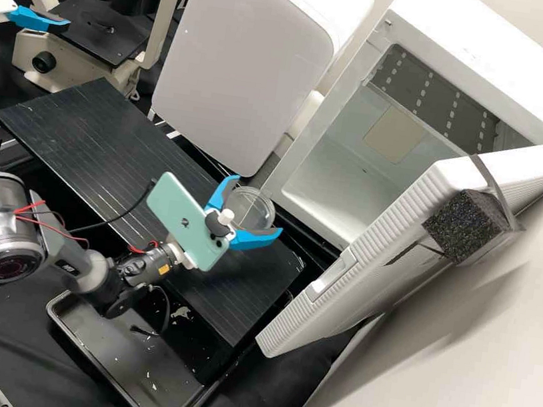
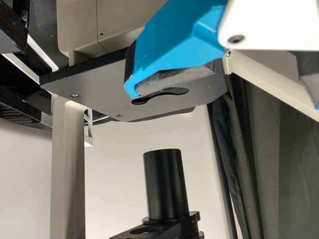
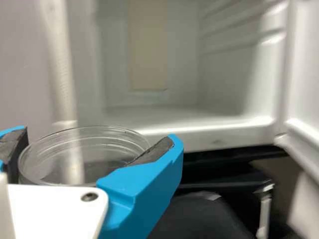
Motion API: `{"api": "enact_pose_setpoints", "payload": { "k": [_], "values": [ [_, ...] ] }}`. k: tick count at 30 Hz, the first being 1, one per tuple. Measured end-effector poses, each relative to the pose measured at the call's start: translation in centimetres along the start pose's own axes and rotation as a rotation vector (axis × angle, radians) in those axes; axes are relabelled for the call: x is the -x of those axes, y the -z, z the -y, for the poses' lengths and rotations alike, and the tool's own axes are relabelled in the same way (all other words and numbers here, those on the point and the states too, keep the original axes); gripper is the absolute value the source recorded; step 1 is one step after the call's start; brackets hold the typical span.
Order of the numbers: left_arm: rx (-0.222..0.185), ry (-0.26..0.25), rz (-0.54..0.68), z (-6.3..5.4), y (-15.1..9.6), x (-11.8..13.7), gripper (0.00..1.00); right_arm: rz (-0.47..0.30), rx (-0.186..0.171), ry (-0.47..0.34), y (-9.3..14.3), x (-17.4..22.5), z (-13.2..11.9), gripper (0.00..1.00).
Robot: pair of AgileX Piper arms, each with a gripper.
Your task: Place the petri dish in the incubator
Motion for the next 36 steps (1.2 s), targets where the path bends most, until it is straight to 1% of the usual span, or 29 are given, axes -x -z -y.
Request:
{"api": "enact_pose_setpoints", "payload": {
  "k": [6,11,17,18,21,24,26,30,32,36],
  "values": [
    [0.000,0.000,0.000,0.0,0.0,0.0,1.00,0.007,-0.002,-0.117,-0.8,-2.8,-2.4,0.00],
    [0.000,0.000,0.000,0.0,0.0,0.0,1.00,0.010,0.009,-0.144,-1.1,-5.5,-3.4,0.00],
    [0.000,0.000,0.000,0.0,0.0,0.0,1.00,0.027,0.012,-0.122,-1.0,-8.9,-3.2,0.00],
    [0.000,0.000,0.000,0.0,0.0,0.0,1.00,0.024,0.019,-0.120,-0.9,-9.6,-3.2,0.00],
    [0.000,0.000,0.000,0.0,0.0,0.0,1.00,0.042,0.058,-0.086,-1.0,-11.8,-2.4,0.00],
    [0.000,0.000,0.000,0.0,0.0,0.0,1.00,0.062,0.079,-0.064,-1.3,-13.5,-2.2,0.00],
    [0.000,0.000,0.000,0.0,0.0,0.0,1.00,0.087,0.079,-0.045,-1.8,-14.3,-1.9,0.00],
    [0.000,0.000,0.000,0.0,0.0,0.0,1.00,0.136,0.053,-0.050,-2.6,-16.0,-2.1,0.00],
    [0.000,0.000,0.000,0.0,0.0,0.0,1.00,0.146,0.045,-0.054,-2.7,-16.5,-2.2,0.00],
    [0.000,0.000,0.000,0.0,0.0,0.0,1.00,0.154,0.046,-0.049,-3.0,-17.4,-2.3,0.00]
  ]
}}
